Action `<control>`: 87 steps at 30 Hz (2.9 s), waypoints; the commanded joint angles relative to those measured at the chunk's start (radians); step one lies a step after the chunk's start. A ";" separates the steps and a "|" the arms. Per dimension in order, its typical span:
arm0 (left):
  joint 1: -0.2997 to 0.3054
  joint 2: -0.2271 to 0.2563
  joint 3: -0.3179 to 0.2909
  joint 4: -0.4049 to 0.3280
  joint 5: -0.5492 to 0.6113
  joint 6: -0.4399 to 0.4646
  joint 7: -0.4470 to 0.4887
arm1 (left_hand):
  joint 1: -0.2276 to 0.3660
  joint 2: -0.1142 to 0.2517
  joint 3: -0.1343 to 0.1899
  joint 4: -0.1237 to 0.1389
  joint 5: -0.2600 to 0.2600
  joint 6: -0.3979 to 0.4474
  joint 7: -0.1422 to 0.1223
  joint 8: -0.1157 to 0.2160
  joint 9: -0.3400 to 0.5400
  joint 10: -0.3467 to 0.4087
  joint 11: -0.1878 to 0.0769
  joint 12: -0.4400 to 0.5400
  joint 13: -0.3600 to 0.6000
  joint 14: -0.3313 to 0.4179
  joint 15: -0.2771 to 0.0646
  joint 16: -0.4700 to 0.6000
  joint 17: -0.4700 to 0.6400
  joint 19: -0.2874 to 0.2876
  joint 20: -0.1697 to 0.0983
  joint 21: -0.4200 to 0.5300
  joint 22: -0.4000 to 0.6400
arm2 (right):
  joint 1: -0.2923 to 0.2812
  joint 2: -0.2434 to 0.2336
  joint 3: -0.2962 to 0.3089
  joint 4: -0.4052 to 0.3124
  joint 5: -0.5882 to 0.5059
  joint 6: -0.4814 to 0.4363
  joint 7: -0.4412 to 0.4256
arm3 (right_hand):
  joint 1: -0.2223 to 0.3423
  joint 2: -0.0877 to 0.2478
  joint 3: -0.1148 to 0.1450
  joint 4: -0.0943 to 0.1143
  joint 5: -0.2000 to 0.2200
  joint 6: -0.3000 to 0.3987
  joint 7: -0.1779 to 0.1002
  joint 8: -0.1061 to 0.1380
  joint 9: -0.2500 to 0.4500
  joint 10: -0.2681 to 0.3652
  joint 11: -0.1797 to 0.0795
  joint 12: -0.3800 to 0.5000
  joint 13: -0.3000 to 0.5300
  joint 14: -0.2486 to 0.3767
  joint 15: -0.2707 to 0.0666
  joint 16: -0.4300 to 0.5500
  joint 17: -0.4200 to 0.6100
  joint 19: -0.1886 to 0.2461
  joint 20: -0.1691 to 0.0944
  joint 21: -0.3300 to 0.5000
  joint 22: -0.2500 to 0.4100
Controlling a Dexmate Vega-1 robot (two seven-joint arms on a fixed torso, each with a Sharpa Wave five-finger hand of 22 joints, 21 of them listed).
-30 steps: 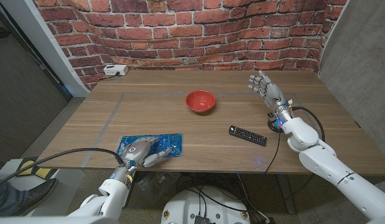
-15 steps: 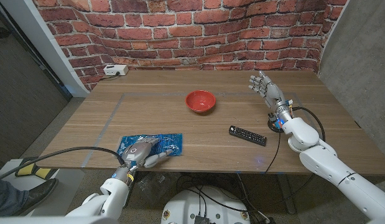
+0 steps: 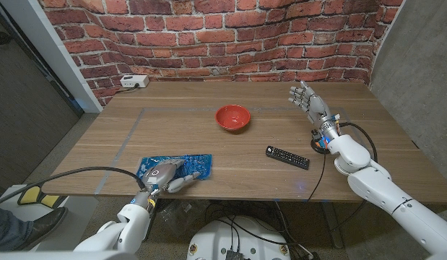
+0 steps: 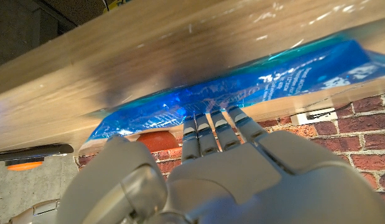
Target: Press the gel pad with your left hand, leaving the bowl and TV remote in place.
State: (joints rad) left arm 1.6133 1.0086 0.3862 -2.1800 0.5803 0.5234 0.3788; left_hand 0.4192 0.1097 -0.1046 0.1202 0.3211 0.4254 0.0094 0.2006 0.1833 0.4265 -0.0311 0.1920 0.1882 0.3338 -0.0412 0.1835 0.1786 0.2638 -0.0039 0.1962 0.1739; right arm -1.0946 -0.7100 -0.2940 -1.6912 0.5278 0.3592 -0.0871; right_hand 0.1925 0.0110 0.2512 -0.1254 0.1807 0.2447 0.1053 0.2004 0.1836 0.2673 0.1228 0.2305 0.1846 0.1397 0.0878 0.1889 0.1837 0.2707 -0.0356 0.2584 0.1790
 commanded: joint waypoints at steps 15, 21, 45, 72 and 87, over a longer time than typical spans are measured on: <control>-0.114 0.076 0.140 0.020 -0.072 0.064 -0.040 | 0.000 0.007 -0.006 0.004 -0.006 0.029 0.002 0.009 0.006 0.031 0.000 0.014 0.003 0.021 -0.008 0.011 0.005 0.010 -0.007 0.007 0.006 | -0.014 0.004 0.003 -0.002 0.000 0.002 -0.012 | 0.010 0.000 0.004 -0.006 -0.003 0.009 -0.002 -0.003 0.004 0.010 0.000 -0.003 0.004 0.008 -0.002 -0.002 0.002 0.006 0.001 -0.005 0.006; -0.103 0.095 0.136 0.002 -0.088 0.089 -0.024 | 0.002 0.009 -0.006 0.004 -0.006 0.039 0.003 0.012 0.006 0.040 0.002 0.016 0.003 0.032 -0.009 0.014 0.005 0.016 -0.007 0.009 0.005 | -0.018 0.003 0.005 -0.004 -0.003 0.006 -0.015 | 0.010 0.000 0.004 -0.006 -0.003 0.010 -0.003 -0.003 0.004 0.010 0.000 -0.003 0.004 0.008 -0.001 -0.002 0.002 0.007 0.001 -0.006 0.006; -0.004 0.157 0.034 -0.087 -0.156 0.092 0.148 | 0.010 0.016 -0.004 0.001 -0.007 0.061 0.005 0.016 0.005 0.063 0.004 0.021 0.003 0.053 -0.009 0.016 0.004 0.031 -0.007 0.013 0.005 | -0.026 0.012 0.006 -0.009 -0.011 0.028 -0.023 | 0.012 0.001 0.004 -0.007 -0.003 0.011 -0.003 -0.003 0.004 0.011 -0.001 -0.005 0.004 0.009 -0.001 -0.002 0.002 0.009 0.000 -0.009 0.006; 0.046 0.113 -0.070 -0.083 -0.160 -0.009 0.270 | 0.026 0.026 0.002 -0.004 -0.008 0.068 0.007 0.014 0.005 0.068 0.000 0.018 0.003 0.062 -0.009 0.014 0.003 0.039 -0.007 0.014 0.004 | -0.023 0.016 0.009 -0.012 -0.015 0.027 -0.033 | 0.012 0.000 0.003 -0.006 -0.003 0.010 -0.003 -0.004 0.004 0.012 0.000 -0.006 0.004 0.008 -0.003 -0.003 0.002 0.011 0.000 -0.014 0.006; 0.145 0.078 -0.179 -0.113 -0.137 -0.054 0.323 | 0.036 0.029 0.006 -0.008 -0.009 0.070 0.006 0.013 0.005 0.068 0.000 0.015 0.002 0.065 -0.010 0.012 0.003 0.041 -0.007 0.013 0.004 | -0.013 0.028 0.001 0.007 -0.013 0.037 -0.025 | 0.012 0.001 0.003 -0.006 -0.003 0.011 -0.003 -0.004 0.004 0.012 0.000 -0.007 0.004 0.010 -0.002 -0.003 0.002 0.011 0.001 -0.016 0.006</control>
State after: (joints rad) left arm 1.7013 1.1151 0.2761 -2.2799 0.4304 0.5105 0.6698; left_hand 0.4476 0.1379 -0.0987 0.1143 0.3126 0.4948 0.0145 0.2142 0.1864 0.4947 -0.0304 0.2128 0.1906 0.3963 -0.0432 0.1990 0.1814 0.3014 -0.0090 0.2107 0.1768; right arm -1.1130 -0.6907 -0.2863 -1.6975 0.5132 0.3872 -0.1185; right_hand 0.1925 0.0109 0.2540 -0.1282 0.1807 0.2500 0.1000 0.1956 0.1836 0.2672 0.1229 0.2259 0.1846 0.1396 0.0877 0.1889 0.1835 0.2744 -0.0320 0.2468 0.1841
